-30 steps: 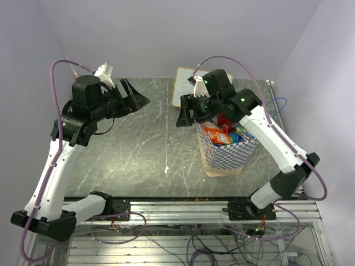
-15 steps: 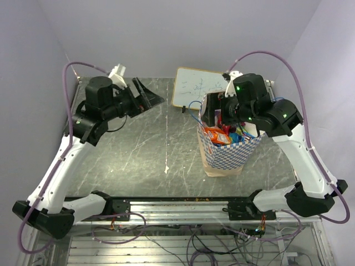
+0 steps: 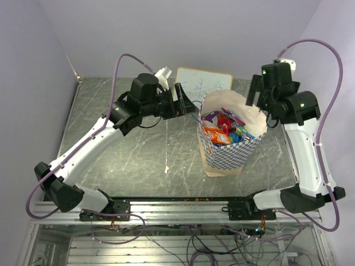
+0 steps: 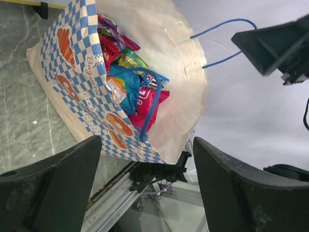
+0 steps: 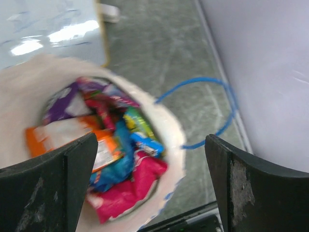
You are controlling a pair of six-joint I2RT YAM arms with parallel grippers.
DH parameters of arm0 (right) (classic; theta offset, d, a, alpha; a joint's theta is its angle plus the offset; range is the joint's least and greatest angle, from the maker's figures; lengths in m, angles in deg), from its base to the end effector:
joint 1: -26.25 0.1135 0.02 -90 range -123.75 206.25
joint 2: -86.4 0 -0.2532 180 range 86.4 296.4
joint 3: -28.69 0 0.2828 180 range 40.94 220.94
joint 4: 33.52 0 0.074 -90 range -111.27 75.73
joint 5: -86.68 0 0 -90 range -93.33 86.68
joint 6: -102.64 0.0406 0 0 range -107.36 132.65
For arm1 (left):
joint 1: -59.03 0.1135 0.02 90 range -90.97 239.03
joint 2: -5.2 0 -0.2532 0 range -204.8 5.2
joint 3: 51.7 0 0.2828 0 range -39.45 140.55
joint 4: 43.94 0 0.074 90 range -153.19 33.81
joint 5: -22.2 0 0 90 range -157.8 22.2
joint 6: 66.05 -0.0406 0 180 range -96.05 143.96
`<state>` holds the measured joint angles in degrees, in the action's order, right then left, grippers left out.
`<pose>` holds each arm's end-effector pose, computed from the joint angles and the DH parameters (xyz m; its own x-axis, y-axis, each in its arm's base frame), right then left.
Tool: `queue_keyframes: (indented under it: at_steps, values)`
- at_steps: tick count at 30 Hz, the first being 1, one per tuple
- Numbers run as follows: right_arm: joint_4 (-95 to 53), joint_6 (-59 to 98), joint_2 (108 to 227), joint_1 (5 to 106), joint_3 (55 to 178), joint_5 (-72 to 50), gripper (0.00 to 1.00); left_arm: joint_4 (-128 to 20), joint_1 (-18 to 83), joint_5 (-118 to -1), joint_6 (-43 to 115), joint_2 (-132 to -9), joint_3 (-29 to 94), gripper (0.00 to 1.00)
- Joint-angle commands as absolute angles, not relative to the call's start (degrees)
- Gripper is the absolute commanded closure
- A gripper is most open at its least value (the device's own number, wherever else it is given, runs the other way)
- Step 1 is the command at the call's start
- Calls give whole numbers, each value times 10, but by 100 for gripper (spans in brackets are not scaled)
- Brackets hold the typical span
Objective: Take the snacks out of the paper bag
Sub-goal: Adjust the paper bag at the center of the board.
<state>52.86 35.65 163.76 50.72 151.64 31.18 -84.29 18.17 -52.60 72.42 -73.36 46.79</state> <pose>0.2315 0.0801 0.4924 -0.5282 0.1136 -0.8415 0.2775 0.9597 -0.0446 0.2515 -0.2316 0.4186 -0.7867 -0.2747 -0.5529 0.3442 0.5482 -0.7622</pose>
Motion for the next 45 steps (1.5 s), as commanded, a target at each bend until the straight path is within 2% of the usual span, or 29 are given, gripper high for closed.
queue_keyframes:
  at_steps: [1, 6, 12, 15, 19, 24, 28, 30, 33, 40, 45]
  values:
    - [505, 306, 1650, 398, 1505, 291, 7, -863, 177, -542, 709, -772, 519, 16]
    - [484, 305, 1648, 328, 1480, 271, 8, -896, 177, -507, 704, -832, 576, 23]
    - [420, 298, 1626, 262, 1403, 180, 12, -920, 177, -482, 691, -872, 609, 33]
    - [372, 283, 1615, 254, 1367, 120, 26, -939, 178, -483, 677, -881, 624, 38]
    - [320, 274, 1599, 253, 1331, 97, 32, -957, 179, -479, 663, -892, 640, 46]
    - [280, 261, 1597, 253, 1331, 91, 48, -976, 181, -475, 651, -906, 658, 65]
    - [248, 274, 1586, 253, 1342, 48, 81, -984, 183, -476, 648, -909, 667, 85]
    - [236, 279, 1580, 253, 1344, 41, 89, -983, 183, -469, 650, -913, 675, 93]
    - [231, 273, 1584, 253, 1366, 42, 100, -970, 183, -446, 656, -923, 688, 93]
    - [200, 225, 1595, 254, 1444, 71, 100, -833, 180, -383, 726, -909, 643, 93]
    - [202, 218, 1634, 257, 1496, 35, 100, -848, 176, -386, 719, -926, 663, 93]
